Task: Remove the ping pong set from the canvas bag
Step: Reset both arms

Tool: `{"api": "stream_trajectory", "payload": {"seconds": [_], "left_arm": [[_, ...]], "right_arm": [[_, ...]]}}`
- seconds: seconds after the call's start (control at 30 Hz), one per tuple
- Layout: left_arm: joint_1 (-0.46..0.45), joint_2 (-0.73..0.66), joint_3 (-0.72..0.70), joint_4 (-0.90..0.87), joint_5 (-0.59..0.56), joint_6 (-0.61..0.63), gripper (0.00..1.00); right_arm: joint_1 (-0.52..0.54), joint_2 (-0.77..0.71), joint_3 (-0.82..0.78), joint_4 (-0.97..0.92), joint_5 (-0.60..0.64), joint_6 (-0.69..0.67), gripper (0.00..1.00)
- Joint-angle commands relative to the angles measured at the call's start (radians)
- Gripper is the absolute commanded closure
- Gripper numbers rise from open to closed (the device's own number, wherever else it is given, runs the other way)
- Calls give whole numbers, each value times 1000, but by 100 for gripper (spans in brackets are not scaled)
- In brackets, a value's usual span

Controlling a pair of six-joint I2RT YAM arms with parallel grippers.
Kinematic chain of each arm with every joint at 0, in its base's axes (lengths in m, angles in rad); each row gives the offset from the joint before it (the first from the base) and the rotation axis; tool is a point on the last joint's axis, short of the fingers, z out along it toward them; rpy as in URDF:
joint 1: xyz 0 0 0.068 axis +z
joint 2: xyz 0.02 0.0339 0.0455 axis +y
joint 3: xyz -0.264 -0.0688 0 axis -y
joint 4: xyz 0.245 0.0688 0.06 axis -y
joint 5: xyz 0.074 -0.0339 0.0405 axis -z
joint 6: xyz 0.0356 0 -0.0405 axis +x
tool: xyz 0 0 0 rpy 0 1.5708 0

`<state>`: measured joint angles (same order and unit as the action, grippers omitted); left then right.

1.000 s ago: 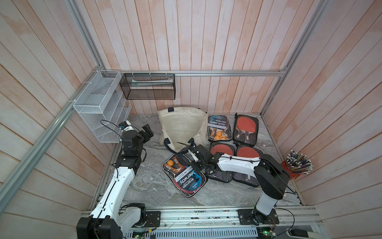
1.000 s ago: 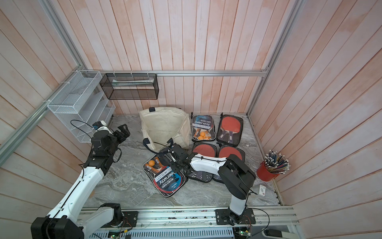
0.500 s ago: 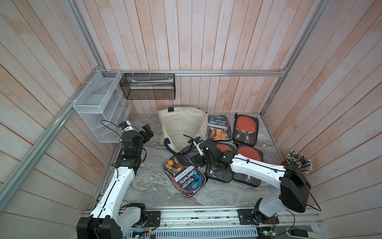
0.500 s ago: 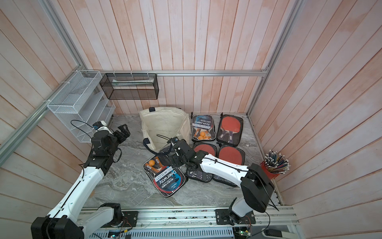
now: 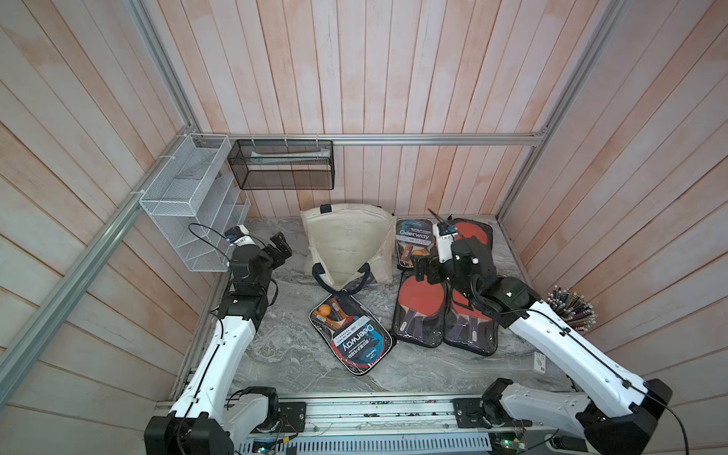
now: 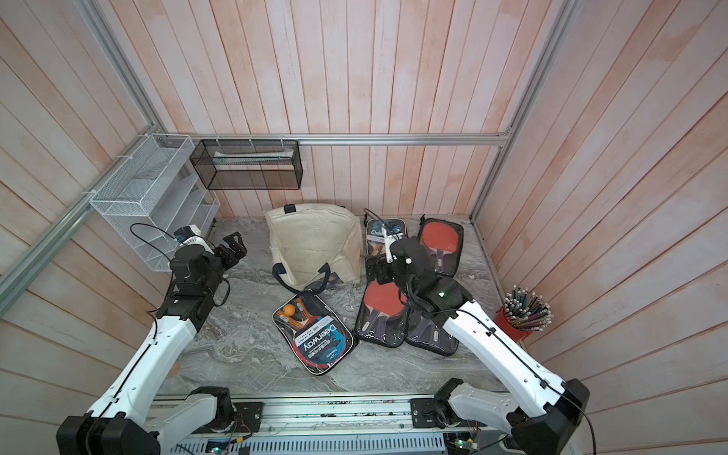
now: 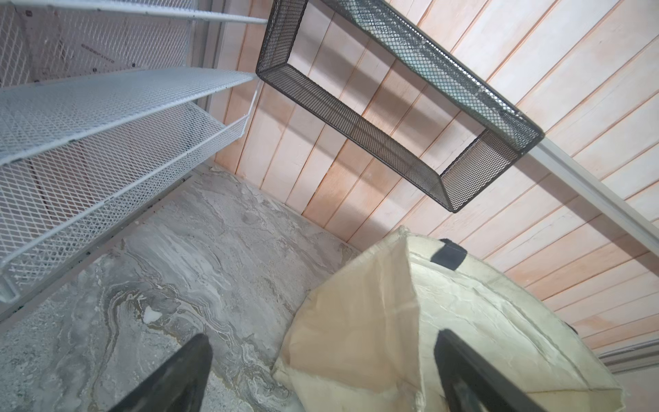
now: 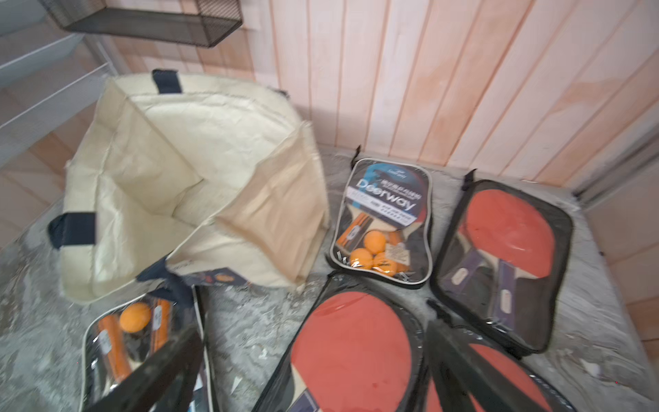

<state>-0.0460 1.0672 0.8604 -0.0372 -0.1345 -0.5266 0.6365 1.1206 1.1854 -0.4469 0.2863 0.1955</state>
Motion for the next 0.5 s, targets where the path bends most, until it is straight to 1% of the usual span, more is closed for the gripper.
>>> {"api": "stream_trajectory", "payload": {"seconds": [0.0, 0.13, 0.2, 0.27, 0.47], "left_arm": [[5, 14, 30, -1, 12, 50, 0], [6, 32, 43, -9, 14, 75, 0], [6, 41, 47, -12, 10, 85, 0], [6, 43, 46, -12, 6, 94, 0], [6, 50, 39, -18, -18, 126, 0]], "right_arm": [[-115, -12, 1, 2, -54, -59, 2], [-293, -27, -28, 97, -160, -68, 2], [-365, -30, -56, 157, -182, -67, 2], [-410, -28, -73, 199, -198, -51, 2], [-497, -22, -134, 319, -217, -24, 2]]}}
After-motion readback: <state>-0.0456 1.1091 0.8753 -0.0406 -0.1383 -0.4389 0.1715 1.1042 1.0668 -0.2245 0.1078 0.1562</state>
